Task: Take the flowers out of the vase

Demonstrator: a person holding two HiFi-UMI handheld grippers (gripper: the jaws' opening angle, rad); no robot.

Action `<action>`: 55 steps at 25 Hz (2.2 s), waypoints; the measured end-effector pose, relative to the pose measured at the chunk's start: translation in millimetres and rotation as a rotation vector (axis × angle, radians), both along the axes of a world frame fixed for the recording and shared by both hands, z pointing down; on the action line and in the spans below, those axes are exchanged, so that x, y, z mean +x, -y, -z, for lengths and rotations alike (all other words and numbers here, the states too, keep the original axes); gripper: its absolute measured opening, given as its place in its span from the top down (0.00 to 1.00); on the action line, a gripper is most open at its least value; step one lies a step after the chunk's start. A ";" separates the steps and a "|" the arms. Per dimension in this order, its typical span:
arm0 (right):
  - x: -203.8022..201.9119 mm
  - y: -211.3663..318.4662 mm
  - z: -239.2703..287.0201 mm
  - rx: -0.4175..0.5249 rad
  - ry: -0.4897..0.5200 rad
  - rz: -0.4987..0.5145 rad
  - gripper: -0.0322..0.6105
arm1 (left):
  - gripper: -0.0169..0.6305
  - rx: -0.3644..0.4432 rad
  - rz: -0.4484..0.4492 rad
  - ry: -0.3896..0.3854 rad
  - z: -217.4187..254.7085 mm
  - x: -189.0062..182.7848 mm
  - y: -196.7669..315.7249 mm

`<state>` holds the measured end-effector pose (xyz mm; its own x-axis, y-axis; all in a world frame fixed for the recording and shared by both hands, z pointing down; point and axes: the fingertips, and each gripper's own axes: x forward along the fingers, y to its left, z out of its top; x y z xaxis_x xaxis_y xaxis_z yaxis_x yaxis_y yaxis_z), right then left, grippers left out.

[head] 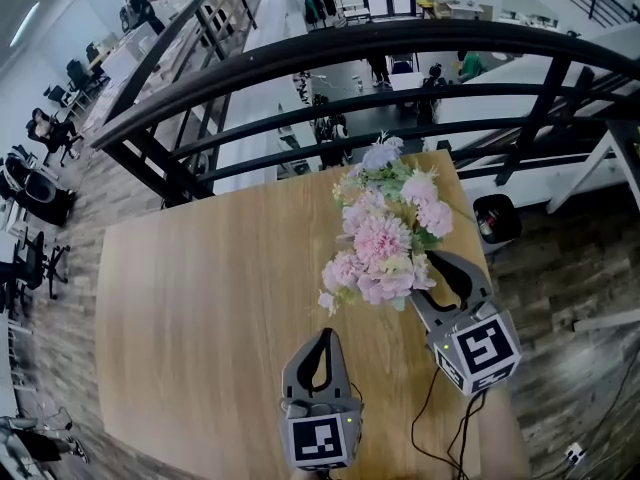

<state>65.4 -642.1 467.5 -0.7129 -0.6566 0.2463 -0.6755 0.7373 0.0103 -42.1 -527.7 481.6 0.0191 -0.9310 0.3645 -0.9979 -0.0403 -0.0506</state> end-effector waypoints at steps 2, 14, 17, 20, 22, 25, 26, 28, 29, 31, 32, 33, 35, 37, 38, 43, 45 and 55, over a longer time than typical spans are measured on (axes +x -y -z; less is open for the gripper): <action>-3.6 0.3 -0.1 0.003 -0.008 0.005 0.64 | 0.92 0.000 0.001 0.000 0.0 -0.4 -0.3; -14.2 5.1 -16.8 0.005 -0.024 -0.052 0.66 | 0.92 -0.007 0.021 -0.004 -3.5 -9.2 -5.9; -15.3 5.6 -18.0 0.010 -0.026 -0.064 0.70 | 0.92 -0.008 0.024 -0.006 -2.3 -11.1 -6.8; -17.7 6.2 -19.1 0.012 -0.030 -0.070 0.75 | 0.92 -0.007 0.024 -0.004 -1.0 -12.7 -7.2; -19.0 6.6 -19.8 0.009 -0.026 -0.072 0.77 | 0.92 -0.006 0.025 -0.005 -0.5 -13.5 -7.8; -19.7 7.4 -21.1 0.007 -0.022 -0.078 0.80 | 0.92 -0.004 0.029 -0.007 0.4 -15.0 -8.9; -19.7 8.0 -21.6 0.010 -0.022 -0.082 0.81 | 0.92 -0.004 0.031 -0.008 0.4 -15.7 -9.2; -19.5 9.2 -22.3 0.015 -0.018 -0.091 0.83 | 0.92 -0.004 0.035 -0.009 -0.5 -17.5 -10.0; -19.4 9.7 -22.6 0.017 -0.014 -0.094 0.84 | 0.92 -0.005 0.036 -0.009 -1.3 -18.5 -10.4; -18.9 11.0 -22.9 0.018 -0.008 -0.098 0.85 | 0.92 -0.007 0.039 -0.009 -3.0 -20.1 -10.7; -18.4 11.8 -22.9 0.019 -0.004 -0.100 0.86 | 0.92 -0.007 0.041 -0.011 -3.8 -20.5 -10.6; -17.6 12.5 -22.6 0.018 0.001 -0.103 0.87 | 0.92 -0.007 0.044 -0.013 -4.3 -20.7 -10.5; -15.0 13.9 -21.7 0.014 0.016 -0.115 0.87 | 0.92 -0.009 0.045 -0.016 -5.0 -21.0 -10.6; -11.4 15.5 -20.2 0.015 0.032 -0.129 0.88 | 0.92 -0.012 0.047 -0.020 -5.7 -21.5 -10.9; -9.3 16.3 -18.9 0.018 0.038 -0.136 0.88 | 0.92 -0.013 0.048 -0.022 -5.9 -21.8 -10.9; -4.5 17.9 -8.6 0.026 0.077 -0.165 0.90 | 0.92 -0.006 0.049 -0.027 -5.1 -24.7 -10.4; -4.3 18.0 -5.1 0.029 0.088 -0.175 0.90 | 0.92 -0.001 0.049 -0.031 -3.1 -26.0 -9.9; -5.3 11.3 32.9 0.100 0.089 -0.200 0.90 | 0.92 0.022 0.050 -0.047 10.6 -33.4 -14.5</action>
<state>60.1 -653.4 434.6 -0.5819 -0.8052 0.1144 -0.8097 0.5867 0.0104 -75.5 -513.2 471.0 -0.0106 -0.9389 0.3440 -0.9999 0.0099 -0.0037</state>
